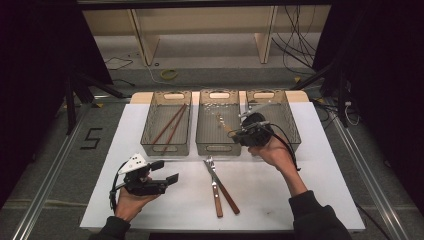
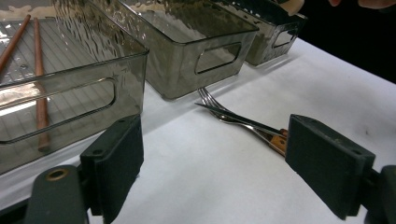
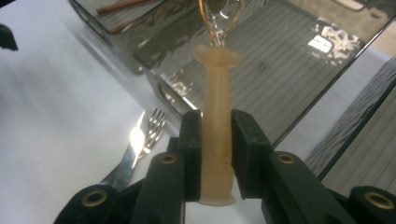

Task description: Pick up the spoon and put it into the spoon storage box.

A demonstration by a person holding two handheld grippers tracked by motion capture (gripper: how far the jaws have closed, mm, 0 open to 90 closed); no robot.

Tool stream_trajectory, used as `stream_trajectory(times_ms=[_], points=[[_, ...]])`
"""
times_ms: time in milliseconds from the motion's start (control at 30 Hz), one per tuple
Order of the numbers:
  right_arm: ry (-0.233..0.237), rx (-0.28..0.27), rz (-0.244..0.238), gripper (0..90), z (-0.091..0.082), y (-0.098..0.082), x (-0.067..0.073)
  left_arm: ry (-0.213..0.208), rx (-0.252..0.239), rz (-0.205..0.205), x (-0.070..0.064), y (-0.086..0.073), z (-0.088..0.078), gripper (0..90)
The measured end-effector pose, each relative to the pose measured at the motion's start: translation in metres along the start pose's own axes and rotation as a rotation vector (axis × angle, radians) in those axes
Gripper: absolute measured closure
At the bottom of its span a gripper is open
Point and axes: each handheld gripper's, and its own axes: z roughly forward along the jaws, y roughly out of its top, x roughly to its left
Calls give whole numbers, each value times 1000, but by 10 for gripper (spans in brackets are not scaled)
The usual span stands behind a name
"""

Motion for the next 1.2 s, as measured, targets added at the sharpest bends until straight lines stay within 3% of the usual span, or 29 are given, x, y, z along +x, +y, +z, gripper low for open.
stream_trajectory(times_ms=[467, 1200], points=[[-32, 21, 19, 756, 21, 26, -10, -1, -3, -3, 1, -2, -3, 190], [-70, 57, 67, 752, 51, 40, -24, 17, -6, 3, 4, -4, -5, 190]])
